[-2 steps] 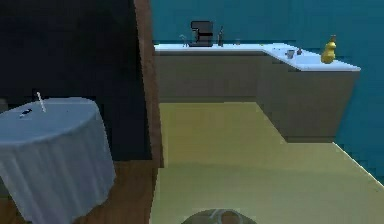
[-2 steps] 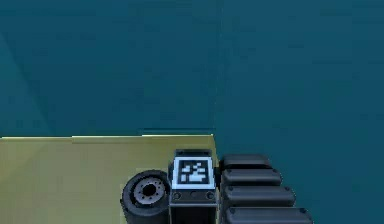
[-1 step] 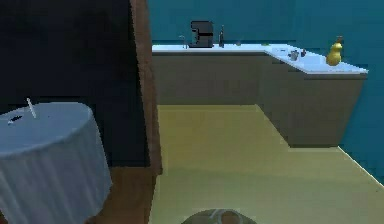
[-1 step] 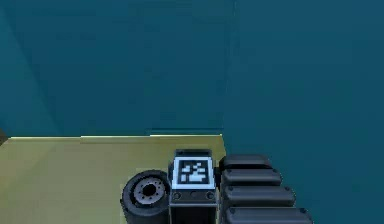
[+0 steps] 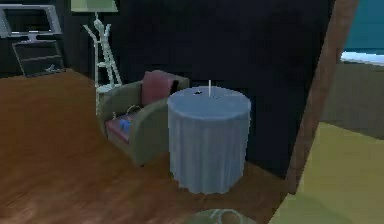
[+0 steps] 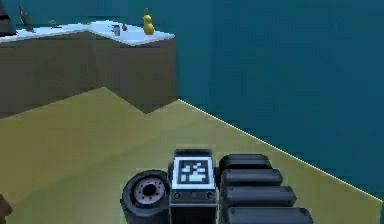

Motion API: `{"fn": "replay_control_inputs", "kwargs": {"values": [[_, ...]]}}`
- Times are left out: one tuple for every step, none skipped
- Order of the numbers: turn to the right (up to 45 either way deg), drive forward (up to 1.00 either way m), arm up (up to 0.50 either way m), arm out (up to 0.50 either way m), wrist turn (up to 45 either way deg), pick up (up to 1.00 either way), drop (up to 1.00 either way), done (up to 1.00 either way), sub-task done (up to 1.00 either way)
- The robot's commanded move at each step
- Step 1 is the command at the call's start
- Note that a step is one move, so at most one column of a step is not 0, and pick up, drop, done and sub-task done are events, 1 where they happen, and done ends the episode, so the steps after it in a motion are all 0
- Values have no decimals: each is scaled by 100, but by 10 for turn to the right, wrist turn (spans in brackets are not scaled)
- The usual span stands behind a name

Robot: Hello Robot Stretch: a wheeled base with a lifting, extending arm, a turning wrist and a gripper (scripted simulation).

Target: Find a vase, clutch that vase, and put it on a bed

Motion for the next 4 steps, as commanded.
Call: {"fn": "replay_control_inputs", "kwargs": {"values": [[-420,0,0,0,0,0,0,0,0],[0,50,0,0,0,0,0,0,0],[-420,0,0,0,0,0,0,0,0],[0,30,0,0,0,0,0,0,0]]}}
